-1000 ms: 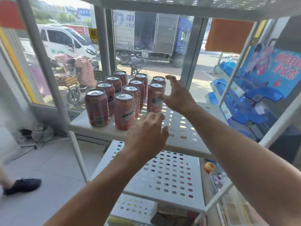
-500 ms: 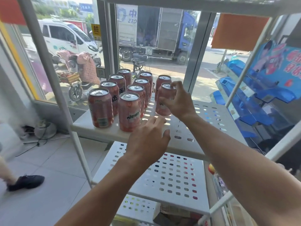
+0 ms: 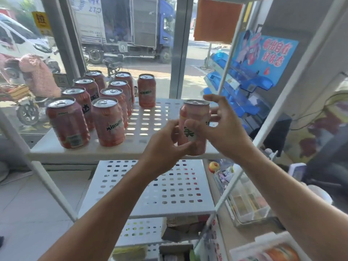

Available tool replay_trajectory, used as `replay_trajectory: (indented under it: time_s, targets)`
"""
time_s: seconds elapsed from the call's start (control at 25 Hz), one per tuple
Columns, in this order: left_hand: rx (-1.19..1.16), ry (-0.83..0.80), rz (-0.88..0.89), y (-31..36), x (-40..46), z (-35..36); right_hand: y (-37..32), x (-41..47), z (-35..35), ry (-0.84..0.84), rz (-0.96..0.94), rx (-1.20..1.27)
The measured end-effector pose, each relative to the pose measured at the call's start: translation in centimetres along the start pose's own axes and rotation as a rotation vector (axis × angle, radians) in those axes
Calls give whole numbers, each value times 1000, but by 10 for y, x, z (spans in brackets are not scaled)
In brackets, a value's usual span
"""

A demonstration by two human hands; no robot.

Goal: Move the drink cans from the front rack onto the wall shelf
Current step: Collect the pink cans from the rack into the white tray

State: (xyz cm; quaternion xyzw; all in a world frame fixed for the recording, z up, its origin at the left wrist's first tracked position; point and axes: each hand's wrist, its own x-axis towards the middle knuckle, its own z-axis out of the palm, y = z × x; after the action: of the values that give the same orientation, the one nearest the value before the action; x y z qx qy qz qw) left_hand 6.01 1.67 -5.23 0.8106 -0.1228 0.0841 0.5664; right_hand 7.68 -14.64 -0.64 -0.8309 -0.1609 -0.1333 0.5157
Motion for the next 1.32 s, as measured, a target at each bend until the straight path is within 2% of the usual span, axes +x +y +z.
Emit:
replay_trajectory:
  time_s: [0.16, 0.28, 0.4, 0.52, 0.64, 0.76, 0.84, 1.08, 1.32]
  targets:
    - [-141, -130, 70, 7, -13, 43, 17, -55, -31, 69, 117, 33]
    - [-187, -274, 81, 9, -27, 86, 31, -102, -52, 210, 165, 21]
    - [-86, -466, 159, 11, -40, 128, 51, -151, -73, 382, 236, -57]
    - [198, -608, 280, 14, -55, 162, 76, -199, -97, 518, 350, -136]
    - [455, -636, 442, 19, -69, 193, 106, -248, -123, 622, 527, -201]
    - [566, -659, 617, 15, -78, 225, 147, -297, -142, 708, 728, -213]
    - [610, -694, 666, 11, -84, 243, 178, -326, -147, 744, 876, -215]
    - [714, -749, 703, 5, -93, 280, 250, -363, -139, 741, 1224, -195]
    - [763, -815, 635, -14, -91, 305, 289, -353, -140, 775, 1246, -130]
